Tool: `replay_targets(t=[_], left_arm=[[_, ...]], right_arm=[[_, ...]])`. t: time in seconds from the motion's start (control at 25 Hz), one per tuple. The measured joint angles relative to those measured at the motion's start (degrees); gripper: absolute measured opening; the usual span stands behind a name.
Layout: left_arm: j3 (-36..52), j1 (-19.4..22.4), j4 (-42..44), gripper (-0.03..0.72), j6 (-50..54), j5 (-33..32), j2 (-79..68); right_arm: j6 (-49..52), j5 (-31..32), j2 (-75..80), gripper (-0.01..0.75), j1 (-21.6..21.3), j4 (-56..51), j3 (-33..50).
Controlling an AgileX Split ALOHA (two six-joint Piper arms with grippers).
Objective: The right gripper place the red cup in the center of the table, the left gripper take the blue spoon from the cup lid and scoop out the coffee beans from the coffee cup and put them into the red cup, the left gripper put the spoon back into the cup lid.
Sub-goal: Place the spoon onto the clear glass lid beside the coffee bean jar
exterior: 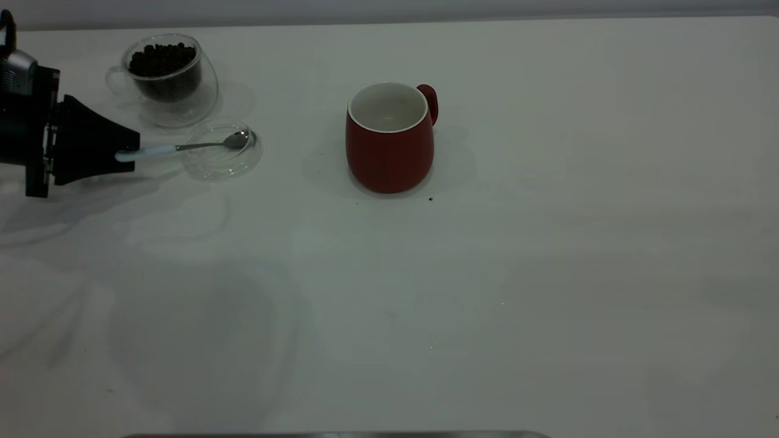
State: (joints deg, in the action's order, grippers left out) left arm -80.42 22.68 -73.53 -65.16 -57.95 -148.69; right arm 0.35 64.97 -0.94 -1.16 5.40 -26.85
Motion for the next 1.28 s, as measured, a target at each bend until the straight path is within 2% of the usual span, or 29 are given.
replay_targets(t=[0.4, 0.76, 1.08, 1.28], left_arm=[[0.0, 0.0, -1.2, 0.366, -0.5, -0.1, 0.0], [0.0, 0.0, -0.7, 0.543, -0.4, -0.1, 0.0], [0.0, 0.1, 3.6, 0.558, 0.4, 0.6, 0.0], [0.0, 2.4, 3.9, 0.558, 0.7, -0.6, 0.4]], right_arm=[[0.0, 0.0, 0.0, 0.243, 0.0, 0.0, 0.0], [0.0, 0.0, 0.0, 0.243, 0.0, 0.0, 0.0], [0.0, 0.0, 0.0, 0.243, 0.0, 0.0, 0.0], [0.0, 0.0, 0.0, 0.243, 0.0, 0.0, 0.0]])
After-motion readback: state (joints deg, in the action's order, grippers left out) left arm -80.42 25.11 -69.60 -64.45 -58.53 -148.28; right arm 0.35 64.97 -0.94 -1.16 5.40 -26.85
